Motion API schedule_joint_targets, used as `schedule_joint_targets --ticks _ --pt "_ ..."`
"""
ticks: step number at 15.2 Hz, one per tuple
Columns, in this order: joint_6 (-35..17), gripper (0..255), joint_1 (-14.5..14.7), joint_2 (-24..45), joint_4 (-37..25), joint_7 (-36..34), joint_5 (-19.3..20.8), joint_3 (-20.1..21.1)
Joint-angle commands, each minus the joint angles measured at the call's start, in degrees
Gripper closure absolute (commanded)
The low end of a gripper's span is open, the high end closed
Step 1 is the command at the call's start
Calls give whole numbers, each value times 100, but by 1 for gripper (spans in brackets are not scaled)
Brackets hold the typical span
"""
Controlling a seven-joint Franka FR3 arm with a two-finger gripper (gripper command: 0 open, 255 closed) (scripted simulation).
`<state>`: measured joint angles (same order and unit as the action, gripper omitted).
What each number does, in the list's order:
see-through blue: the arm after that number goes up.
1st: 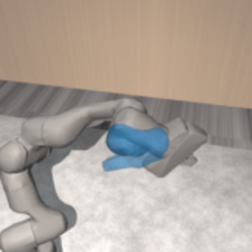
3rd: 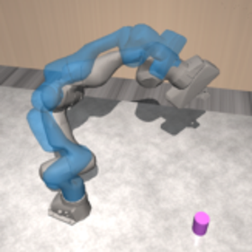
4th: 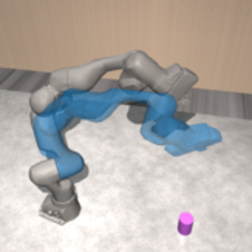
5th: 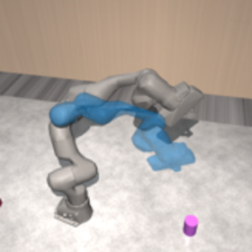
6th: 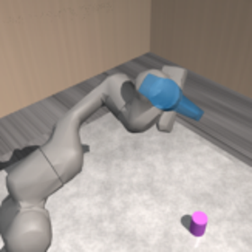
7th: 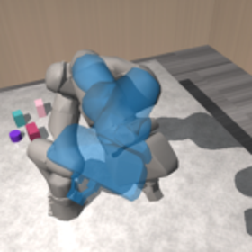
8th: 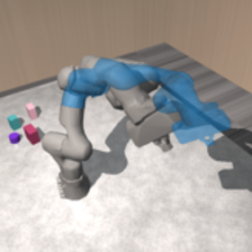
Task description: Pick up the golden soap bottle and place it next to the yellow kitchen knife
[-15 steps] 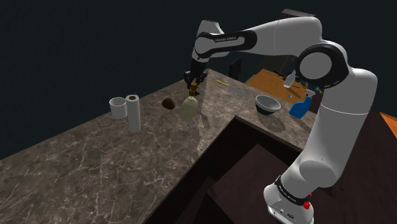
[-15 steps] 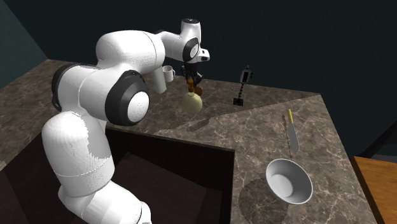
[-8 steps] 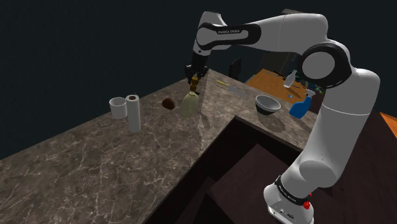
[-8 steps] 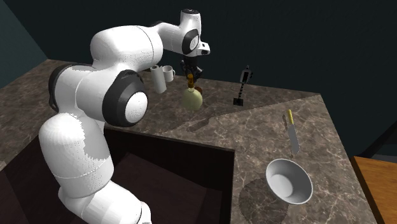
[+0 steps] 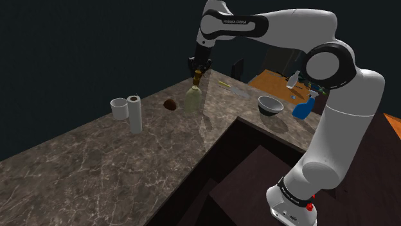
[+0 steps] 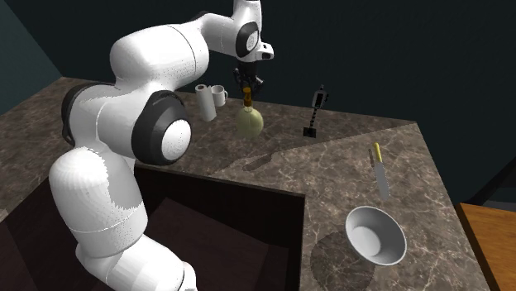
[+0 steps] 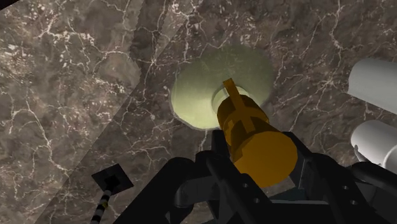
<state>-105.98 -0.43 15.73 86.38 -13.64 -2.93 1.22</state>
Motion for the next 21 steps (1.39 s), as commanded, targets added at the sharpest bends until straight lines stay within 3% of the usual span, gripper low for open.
schedule_joint_targets --ticks 1,6,13,21 --pt "157 255 2 5 -165 -11 3 1" --pt "538 255 1 38 -579 -30 8 1" --pt "535 255 -567 -133 -351 849 -128 -301" --pt "688 255 -1224 24 -586 1851 -282 -649"
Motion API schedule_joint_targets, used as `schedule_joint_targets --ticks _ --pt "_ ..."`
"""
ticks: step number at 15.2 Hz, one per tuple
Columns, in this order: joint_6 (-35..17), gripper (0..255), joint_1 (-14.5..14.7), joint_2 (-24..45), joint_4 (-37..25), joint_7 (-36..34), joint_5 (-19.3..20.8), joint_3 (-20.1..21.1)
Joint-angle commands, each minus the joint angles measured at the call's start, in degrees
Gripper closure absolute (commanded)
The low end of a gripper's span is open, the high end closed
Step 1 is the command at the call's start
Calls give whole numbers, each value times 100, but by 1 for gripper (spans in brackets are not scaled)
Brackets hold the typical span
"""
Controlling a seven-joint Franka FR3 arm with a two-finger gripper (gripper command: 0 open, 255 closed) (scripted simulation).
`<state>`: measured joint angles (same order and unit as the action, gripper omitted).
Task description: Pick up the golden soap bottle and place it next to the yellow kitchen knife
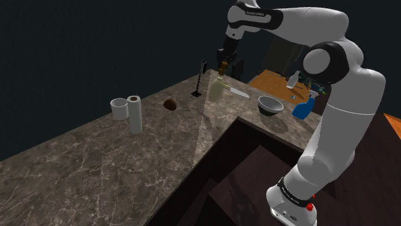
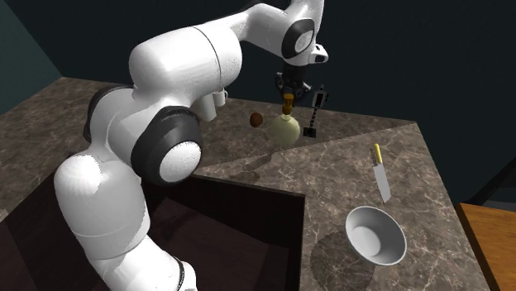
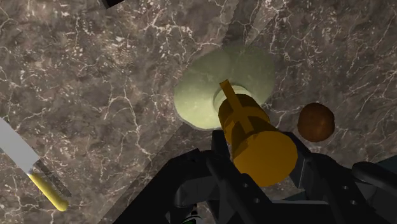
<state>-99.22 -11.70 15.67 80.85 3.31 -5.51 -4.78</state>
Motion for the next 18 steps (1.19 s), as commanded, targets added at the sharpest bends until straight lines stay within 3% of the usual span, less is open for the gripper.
schedule_joint_targets --ticks 1,9,15,18 --pt "44 255 -182 77 -101 279 -45 -91" --pt "428 255 -904 694 -1011 1229 -249 -384" --pt "969 255 -1544 1537 -2328 1855 -449 -522" --pt "802 255 -1556 1515 -2134 1902 -448 -525"
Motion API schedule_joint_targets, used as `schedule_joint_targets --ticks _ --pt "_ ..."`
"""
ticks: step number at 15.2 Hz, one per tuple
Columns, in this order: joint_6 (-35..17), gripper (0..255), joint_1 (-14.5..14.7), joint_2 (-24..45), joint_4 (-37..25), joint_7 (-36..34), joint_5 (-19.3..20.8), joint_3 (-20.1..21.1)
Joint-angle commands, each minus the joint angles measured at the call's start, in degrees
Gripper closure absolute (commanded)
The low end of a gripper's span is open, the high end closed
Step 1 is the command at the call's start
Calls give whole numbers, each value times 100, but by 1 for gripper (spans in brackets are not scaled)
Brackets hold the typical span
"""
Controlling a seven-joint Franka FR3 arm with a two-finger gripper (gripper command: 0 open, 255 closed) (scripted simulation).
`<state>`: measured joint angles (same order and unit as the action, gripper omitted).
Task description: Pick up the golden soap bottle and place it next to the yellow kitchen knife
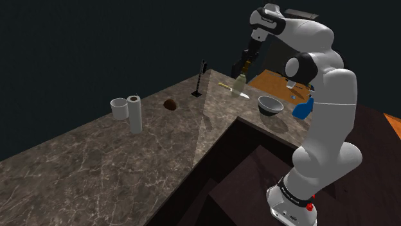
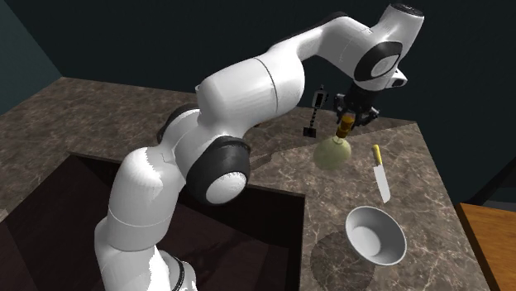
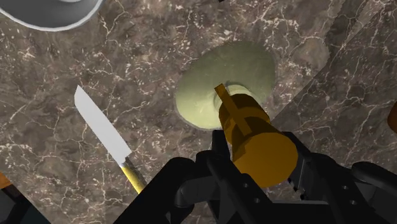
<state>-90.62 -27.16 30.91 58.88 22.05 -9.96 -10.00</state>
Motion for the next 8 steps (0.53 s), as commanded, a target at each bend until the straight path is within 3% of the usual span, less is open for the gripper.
schedule_joint_targets --ticks 1,8 --pt "-156 255 2 -42 195 37 1 -4" --pt "-781 255 65 -185 967 96 13 -8"
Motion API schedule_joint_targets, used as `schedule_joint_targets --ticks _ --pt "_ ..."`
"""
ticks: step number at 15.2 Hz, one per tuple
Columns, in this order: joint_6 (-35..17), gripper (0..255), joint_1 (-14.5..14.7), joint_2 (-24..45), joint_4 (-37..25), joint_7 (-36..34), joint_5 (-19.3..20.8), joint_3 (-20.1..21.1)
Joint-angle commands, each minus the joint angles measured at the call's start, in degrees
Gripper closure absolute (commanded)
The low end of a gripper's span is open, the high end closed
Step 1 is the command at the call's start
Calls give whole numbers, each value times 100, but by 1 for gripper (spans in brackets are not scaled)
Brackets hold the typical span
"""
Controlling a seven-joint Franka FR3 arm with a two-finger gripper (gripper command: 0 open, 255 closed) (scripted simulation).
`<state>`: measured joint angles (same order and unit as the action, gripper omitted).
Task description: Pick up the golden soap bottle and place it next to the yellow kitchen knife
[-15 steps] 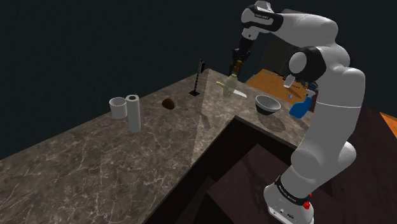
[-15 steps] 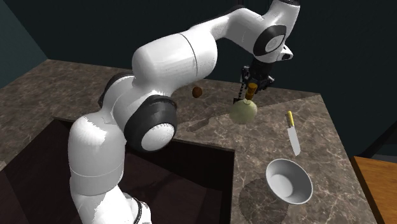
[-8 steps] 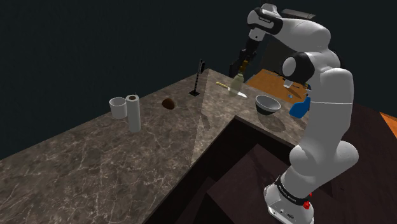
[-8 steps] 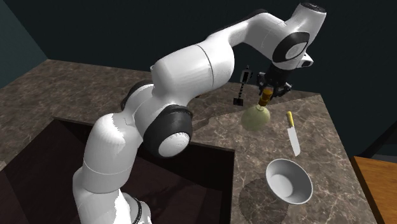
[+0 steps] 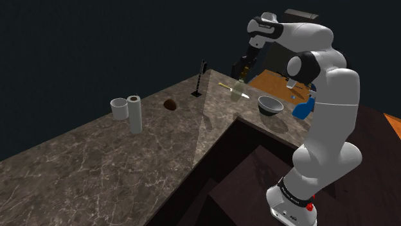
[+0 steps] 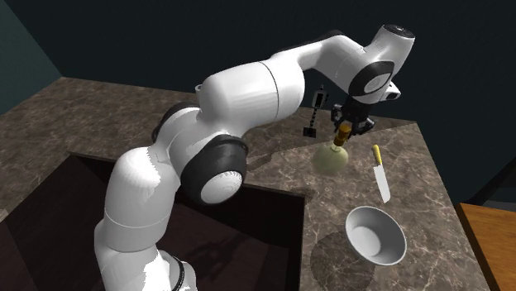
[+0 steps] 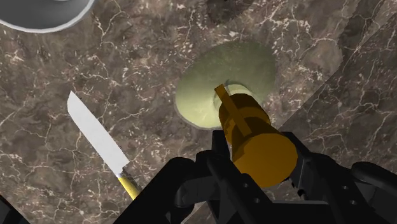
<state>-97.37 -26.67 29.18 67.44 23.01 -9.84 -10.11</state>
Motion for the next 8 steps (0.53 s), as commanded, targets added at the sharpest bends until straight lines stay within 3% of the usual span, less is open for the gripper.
schedule_joint_targets --ticks 1,8 --pt "-189 255 23 -23 204 8 0 3" --pt "-735 255 58 -40 771 64 -13 10"
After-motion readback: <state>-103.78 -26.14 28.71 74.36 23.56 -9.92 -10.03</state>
